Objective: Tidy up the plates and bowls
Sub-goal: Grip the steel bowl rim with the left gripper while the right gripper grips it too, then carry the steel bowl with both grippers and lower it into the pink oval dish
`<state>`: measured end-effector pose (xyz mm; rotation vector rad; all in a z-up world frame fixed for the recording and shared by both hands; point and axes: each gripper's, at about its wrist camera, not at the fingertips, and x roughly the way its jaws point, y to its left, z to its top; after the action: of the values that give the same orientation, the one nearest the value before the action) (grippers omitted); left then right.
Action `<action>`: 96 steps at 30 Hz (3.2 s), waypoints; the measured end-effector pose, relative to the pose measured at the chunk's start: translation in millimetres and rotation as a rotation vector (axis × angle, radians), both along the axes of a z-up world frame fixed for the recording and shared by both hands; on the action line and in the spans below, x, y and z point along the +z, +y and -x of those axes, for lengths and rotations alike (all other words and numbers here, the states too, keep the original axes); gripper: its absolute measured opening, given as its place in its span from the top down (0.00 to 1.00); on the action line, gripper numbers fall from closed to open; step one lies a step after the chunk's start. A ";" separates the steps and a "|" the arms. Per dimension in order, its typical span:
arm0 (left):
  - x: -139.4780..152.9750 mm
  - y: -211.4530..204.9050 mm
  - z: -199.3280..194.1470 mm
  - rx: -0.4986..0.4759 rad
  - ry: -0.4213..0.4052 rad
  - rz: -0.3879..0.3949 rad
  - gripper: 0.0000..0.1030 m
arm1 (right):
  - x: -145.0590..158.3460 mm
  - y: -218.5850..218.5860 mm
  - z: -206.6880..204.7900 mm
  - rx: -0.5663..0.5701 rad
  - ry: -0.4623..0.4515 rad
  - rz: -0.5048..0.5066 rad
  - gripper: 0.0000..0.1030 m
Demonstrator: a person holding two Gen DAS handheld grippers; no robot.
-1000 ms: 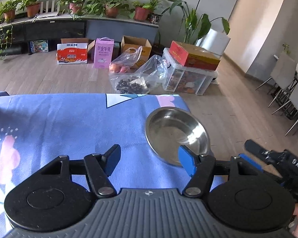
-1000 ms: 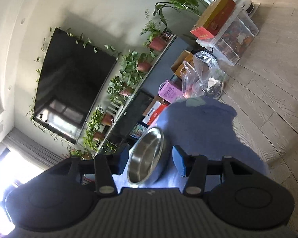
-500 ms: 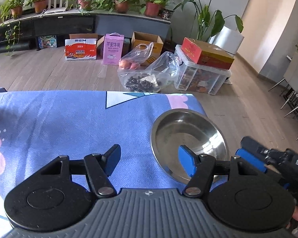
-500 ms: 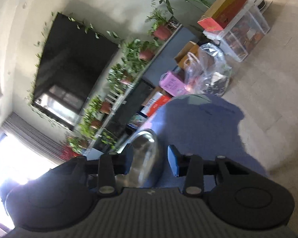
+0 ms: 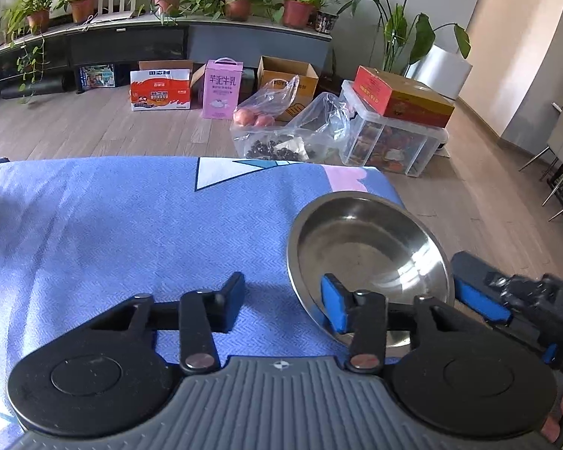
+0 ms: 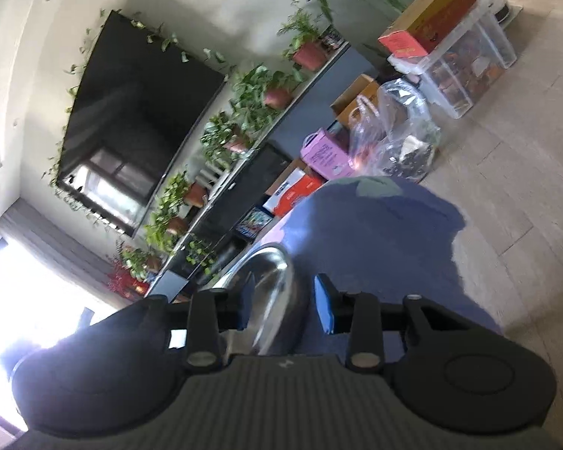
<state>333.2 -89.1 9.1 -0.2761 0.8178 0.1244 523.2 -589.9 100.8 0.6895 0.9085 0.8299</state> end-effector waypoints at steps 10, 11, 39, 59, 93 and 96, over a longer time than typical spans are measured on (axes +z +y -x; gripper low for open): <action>9.1 -4.6 8.4 -0.030 -0.012 -0.034 0.85 | 10.7 11.0 9.6 0.065 -0.045 0.068 0.38; 11.2 -3.2 9.6 -0.030 -0.013 -0.031 0.85 | 13.6 11.0 11.0 0.068 -0.052 0.066 0.38; 85.1 45.3 159.8 -0.089 -0.127 0.076 0.86 | 83.7 19.0 103.7 0.170 -0.205 0.074 0.38; 64.6 83.2 247.2 -0.106 -0.114 0.043 0.86 | 73.8 47.4 165.3 0.317 -0.238 0.123 0.37; 32.0 100.4 268.4 -0.117 -0.015 -0.026 0.83 | 54.5 82.2 202.8 0.467 -0.311 0.276 0.35; 32.3 98.6 266.5 -0.114 -0.016 -0.037 0.83 | 55.0 82.9 202.9 0.465 -0.309 0.279 0.35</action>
<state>66.6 9.5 41.4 -0.1955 0.8127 0.0306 320.3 -507.0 155.8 0.0958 0.8901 1.1565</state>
